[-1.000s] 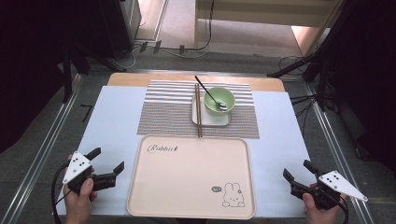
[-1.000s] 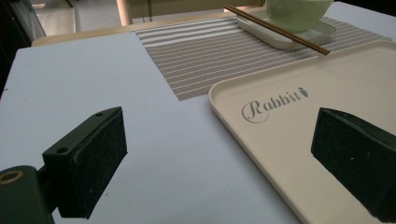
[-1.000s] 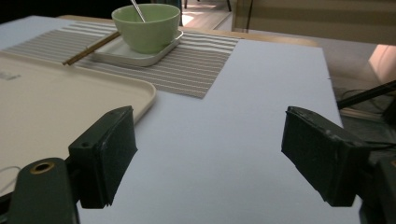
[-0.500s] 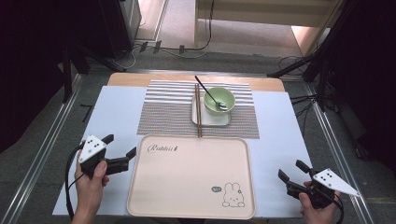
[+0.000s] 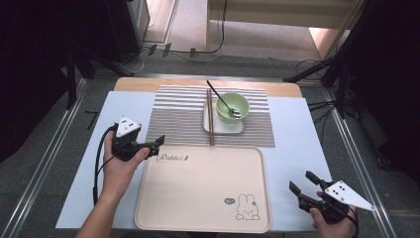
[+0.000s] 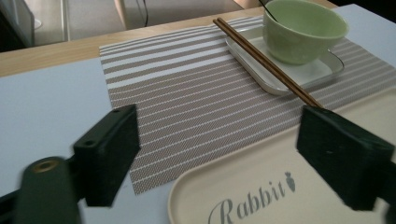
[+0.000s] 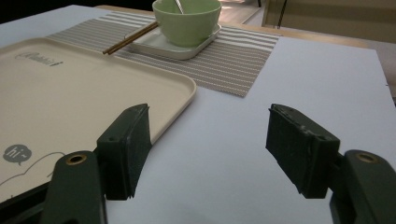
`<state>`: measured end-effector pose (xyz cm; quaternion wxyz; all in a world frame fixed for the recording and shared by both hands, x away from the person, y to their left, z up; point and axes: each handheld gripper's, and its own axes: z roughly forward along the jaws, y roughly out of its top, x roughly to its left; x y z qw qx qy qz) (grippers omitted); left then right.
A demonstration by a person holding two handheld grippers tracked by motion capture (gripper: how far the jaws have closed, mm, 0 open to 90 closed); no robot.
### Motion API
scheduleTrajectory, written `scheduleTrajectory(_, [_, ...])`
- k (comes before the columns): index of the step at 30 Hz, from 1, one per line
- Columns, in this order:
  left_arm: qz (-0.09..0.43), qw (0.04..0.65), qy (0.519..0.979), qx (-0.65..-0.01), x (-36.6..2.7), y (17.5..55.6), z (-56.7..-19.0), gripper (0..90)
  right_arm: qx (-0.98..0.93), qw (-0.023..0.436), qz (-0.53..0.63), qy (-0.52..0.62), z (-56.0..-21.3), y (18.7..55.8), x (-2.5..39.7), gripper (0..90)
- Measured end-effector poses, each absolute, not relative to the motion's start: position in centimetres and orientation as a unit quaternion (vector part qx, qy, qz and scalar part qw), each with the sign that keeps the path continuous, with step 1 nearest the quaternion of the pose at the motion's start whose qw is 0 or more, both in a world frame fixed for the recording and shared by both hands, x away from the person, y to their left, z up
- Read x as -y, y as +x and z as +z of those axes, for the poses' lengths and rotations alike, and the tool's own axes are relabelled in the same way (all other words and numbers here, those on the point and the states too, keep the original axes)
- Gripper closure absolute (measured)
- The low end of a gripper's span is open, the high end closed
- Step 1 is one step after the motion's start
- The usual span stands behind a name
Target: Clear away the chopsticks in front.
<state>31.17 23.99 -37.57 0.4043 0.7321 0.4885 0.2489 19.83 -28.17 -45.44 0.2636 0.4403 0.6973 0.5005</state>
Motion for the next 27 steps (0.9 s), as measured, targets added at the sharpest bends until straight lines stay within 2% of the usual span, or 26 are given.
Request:
scheduleTrajectory(3, [0.226, 0.393, 0.746, -0.489, -23.0, 32.7, -37.4, 15.4, -0.686, 0.267, 0.506, 0.448, -45.7, 19.9, 27.9, 34.1])
scheduleTrajectory(6, [0.205, 0.38, 0.765, -0.477, -21.7, 34.1, -37.4, 25.3, -0.689, 0.267, 0.488, 0.465, -45.6, 19.9, 27.5, 38.5])
scheduleTrajectory(10, [0.193, 0.373, 0.773, -0.476, -20.4, 35.7, -37.5, 26.8, -0.688, 0.291, 0.468, 0.471, -45.7, 19.9, 26.9, 34.7])
scheduleTrajectory(18, [0.18, 0.354, 0.777, -0.488, -18.0, 38.7, -37.6, 29.7, -0.684, 0.268, 0.5, 0.458, -46.4, 19.9, 27.3, 49.7])
scheduleTrajectory(20, [0.168, 0.346, 0.782, -0.491, -17.5, 39.4, -37.6, 35.3, -0.684, 0.27, 0.503, 0.455, -46.4, 19.9, 27.3, 50.2])
scheduleTrajectory(23, [0.147, 0.369, 0.767, -0.505, -16.8, 40.5, -37.6, 35.6, -0.683, 0.255, 0.518, 0.447, -46.5, 20.0, 27.2, 51.5])
scheduleTrajectory(27, [0.124, 0.384, 0.746, -0.53, -16.4, 41.8, -37.4, 41.8, -0.685, 0.252, 0.521, 0.444, -46.5, 20.0, 27.1, 53.2])
